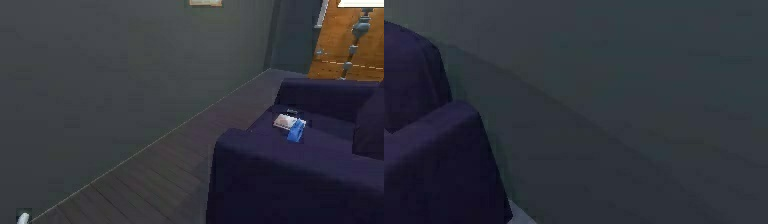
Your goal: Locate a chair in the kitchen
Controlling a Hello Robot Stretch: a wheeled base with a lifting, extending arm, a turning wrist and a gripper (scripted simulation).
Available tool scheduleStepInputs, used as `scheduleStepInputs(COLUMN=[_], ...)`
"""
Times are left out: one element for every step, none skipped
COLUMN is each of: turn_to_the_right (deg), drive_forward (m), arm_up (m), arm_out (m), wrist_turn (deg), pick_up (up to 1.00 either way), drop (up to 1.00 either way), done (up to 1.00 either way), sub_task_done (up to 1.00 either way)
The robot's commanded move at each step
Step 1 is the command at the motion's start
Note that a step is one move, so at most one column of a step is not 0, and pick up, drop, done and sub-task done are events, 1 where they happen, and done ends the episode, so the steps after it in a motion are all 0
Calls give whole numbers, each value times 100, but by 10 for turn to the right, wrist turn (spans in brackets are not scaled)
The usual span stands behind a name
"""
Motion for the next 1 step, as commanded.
scheduleStepInputs(turn_to_the_right=[-60], drive_forward=[0], arm_up=[0], arm_out=[0], wrist_turn=[0], pick_up=[0], drop=[0], done=[0], sub_task_done=[0])
